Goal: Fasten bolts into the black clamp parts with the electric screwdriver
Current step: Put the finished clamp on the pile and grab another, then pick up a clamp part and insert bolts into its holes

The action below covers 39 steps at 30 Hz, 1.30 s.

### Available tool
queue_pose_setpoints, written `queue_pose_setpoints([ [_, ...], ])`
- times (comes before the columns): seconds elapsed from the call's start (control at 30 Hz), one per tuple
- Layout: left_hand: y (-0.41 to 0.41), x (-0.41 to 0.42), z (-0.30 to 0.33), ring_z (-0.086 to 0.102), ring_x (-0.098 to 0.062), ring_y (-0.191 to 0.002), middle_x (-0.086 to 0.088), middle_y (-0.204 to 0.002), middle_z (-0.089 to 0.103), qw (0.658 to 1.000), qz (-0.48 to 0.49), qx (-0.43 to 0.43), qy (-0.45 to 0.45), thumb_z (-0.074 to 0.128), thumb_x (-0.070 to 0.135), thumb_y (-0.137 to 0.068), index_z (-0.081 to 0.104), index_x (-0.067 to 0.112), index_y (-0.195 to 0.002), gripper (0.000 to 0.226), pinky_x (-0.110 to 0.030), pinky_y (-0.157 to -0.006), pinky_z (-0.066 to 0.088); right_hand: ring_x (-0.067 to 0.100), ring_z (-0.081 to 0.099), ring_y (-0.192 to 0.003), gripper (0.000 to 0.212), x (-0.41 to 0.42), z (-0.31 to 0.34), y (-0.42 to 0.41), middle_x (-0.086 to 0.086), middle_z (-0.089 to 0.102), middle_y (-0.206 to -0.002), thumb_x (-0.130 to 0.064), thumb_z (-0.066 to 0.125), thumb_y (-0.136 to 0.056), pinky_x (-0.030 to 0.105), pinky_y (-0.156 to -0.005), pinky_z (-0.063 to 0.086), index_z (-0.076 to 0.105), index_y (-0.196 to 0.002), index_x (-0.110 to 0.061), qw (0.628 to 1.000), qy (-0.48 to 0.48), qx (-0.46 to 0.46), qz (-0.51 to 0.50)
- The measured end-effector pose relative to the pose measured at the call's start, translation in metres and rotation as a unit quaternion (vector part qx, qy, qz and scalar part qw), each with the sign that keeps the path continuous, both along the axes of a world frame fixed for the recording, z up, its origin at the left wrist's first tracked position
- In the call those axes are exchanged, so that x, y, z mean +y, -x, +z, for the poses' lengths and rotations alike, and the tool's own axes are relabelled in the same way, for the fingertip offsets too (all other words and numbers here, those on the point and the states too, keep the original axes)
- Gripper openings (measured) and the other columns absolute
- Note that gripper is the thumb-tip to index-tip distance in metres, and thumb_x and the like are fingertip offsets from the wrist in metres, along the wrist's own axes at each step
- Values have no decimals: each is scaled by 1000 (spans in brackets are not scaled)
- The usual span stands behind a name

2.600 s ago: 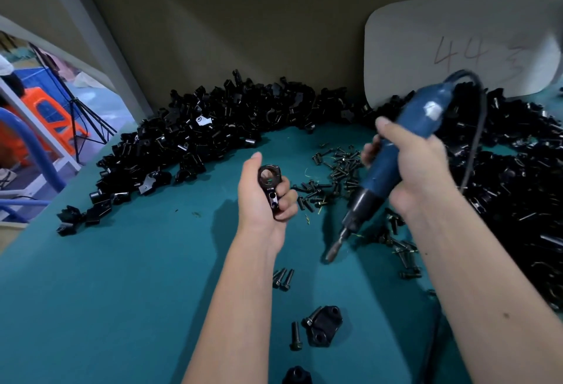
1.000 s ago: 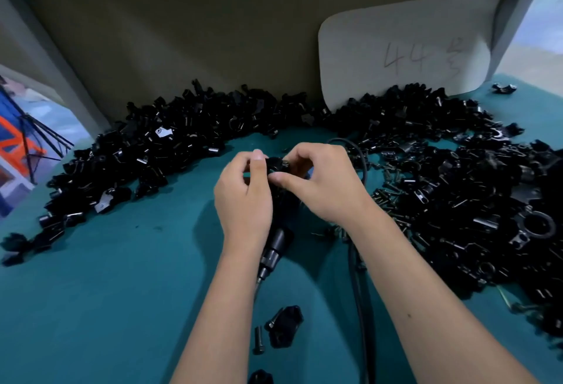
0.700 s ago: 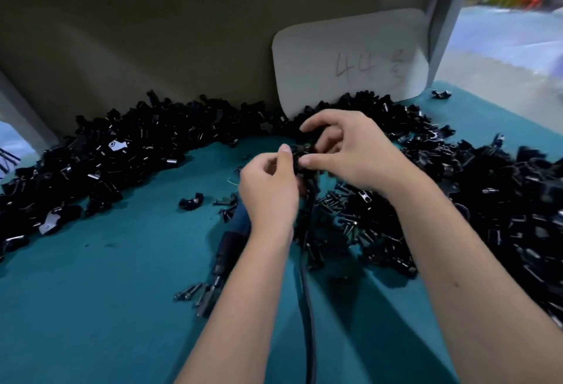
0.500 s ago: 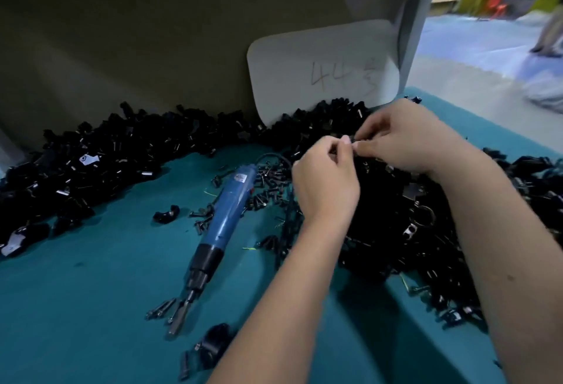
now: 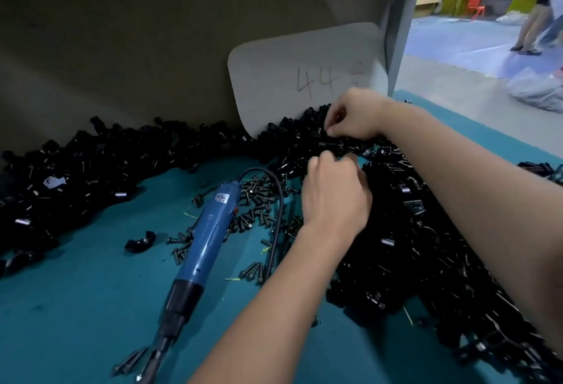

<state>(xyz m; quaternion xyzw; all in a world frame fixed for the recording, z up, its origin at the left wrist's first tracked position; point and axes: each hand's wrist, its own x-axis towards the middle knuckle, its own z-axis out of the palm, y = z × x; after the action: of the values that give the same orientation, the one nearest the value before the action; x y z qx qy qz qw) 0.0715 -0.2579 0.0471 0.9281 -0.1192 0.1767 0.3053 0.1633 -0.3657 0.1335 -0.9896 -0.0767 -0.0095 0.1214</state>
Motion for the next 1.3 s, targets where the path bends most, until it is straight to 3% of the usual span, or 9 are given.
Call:
queue_pose_setpoints([
  [0.17, -18, 6, 4, 53, -32, -103, -12, -105, 58, 999, -35, 4, 9, 47, 17, -101, 68, 11, -104, 23, -46, -83, 50, 28, 56, -130, 64, 10, -45, -49, 7, 58, -145, -5, 66, -90, 40, -108, 48, 53, -149, -26, 984, 121, 118, 63],
  [0.33, -26, 33, -6, 51, -29, -110, -9, -110, 58, 998, -9, 14, -67, 50, 13, -98, 71, 9, -105, 23, -43, -89, 52, 23, 59, -96, 34, 15, -52, -59, 1, 65, -106, -14, 81, -83, 32, -75, 49, 67, -112, -24, 989, 110, 70, 72],
  [0.63, -21, 58, 4, 56, -26, -106, -6, -109, 61, 999, -18, 14, -38, 54, 12, -95, 75, 15, -98, 22, -39, -88, 50, 25, 58, -89, 16, 7, -44, -54, 7, 71, -104, -27, 79, -89, 29, -76, 44, 62, -89, -25, 998, 40, -24, -41],
  [0.73, -21, 90, 16, 58, -23, -99, -4, -102, 63, 1000, 7, -27, -11, 56, 14, -93, 75, 16, -93, 19, -33, -81, 47, 26, 62, -69, 13, 20, -36, -56, 14, 67, -100, -19, 72, -94, 28, -57, 52, 60, -95, -15, 985, -130, -30, -105],
  [0.8, -21, 118, 21, 60, -24, -96, -5, -99, 66, 998, 44, -49, 8, 57, 13, -91, 76, 15, -90, 19, -36, -82, 49, 27, 67, -57, 9, 45, -28, -54, 20, 66, -93, -6, 64, -97, 30, -43, 53, 55, -100, -6, 924, -357, -17, -136],
  [0.9, -22, 165, 15, 63, -29, -91, -9, -96, 70, 990, 128, -48, 32, 57, 12, -87, 77, 12, -89, 20, -42, -83, 51, 18, 61, -44, 11, 101, -14, -41, 18, 67, -77, -2, 64, -94, 21, -38, 43, 56, -89, -7, 851, -513, -4, -112],
  [1.03, -24, 234, -11, 54, -38, -110, -17, -115, 65, 966, 255, 14, -37, 55, 19, -93, 74, 13, -107, 25, -43, -99, 42, 8, 49, -37, 11, 174, -17, -4, 6, 66, -72, -19, 67, -98, 18, -34, 29, 59, -95, -12, 835, -539, 106, -32],
  [1.17, -26, 291, -28, 18, -40, -149, -16, -165, 23, 920, 321, 132, -181, 53, 26, -95, 48, 12, -147, 53, -48, -116, 29, 10, 34, -39, 18, 218, -41, 23, 5, 65, -73, -20, 65, -100, 19, -39, 23, 48, -94, -15, 822, -558, 111, -15],
  [1.3, -32, 310, -31, 18, -36, -153, -13, -167, 21, 919, 295, 138, -222, 51, 24, -96, 47, 7, -145, 52, -48, -120, 27, 12, 33, -41, 16, 237, -57, 37, 5, 65, -70, -10, 58, -94, 24, -38, 26, 46, -87, -18, 790, -609, 66, -35],
])
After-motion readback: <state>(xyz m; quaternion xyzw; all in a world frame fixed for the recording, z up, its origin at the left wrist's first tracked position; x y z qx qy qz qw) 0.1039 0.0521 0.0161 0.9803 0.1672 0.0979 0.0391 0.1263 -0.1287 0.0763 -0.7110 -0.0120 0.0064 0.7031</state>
